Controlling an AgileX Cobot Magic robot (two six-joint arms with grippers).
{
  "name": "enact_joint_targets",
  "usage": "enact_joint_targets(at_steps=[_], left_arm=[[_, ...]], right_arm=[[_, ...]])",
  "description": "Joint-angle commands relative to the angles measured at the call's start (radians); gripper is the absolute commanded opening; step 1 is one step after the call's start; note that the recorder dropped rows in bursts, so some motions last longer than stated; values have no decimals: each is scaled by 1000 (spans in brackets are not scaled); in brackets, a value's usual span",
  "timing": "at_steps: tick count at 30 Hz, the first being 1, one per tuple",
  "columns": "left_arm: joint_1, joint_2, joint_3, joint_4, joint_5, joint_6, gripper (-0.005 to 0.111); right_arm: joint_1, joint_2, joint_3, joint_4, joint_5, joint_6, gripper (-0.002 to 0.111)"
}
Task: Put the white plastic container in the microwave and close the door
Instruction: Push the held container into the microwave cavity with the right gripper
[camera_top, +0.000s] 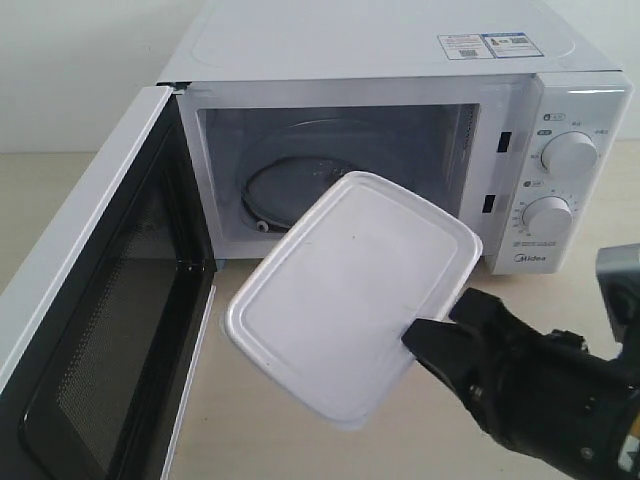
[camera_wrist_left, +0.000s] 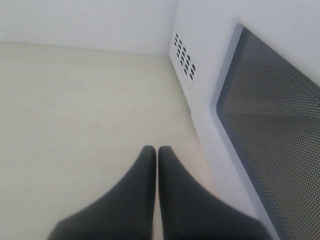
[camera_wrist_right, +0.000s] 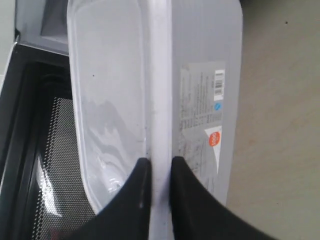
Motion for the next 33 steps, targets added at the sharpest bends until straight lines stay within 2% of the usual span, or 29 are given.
enact_joint_targets(at_steps=[1,13,21,25,33], left_arm=[[4,-2,4,-1,-5,5,4],[4,-2,4,-1,-5,5,4],[4,-2,4,-1,-5,5,4],[4,-2,4,-1,-5,5,4],[4,-2,4,-1,-5,5,4]], right_arm=[[2,120,-69,21,-76,-10,0],[2,396,-256,166,-124,-9,0],[-2,436,-342,271,-155,-19,0],[-2,436,-403,378,-159,-118,0],[-111,481,-520,408,-87,-168,0]])
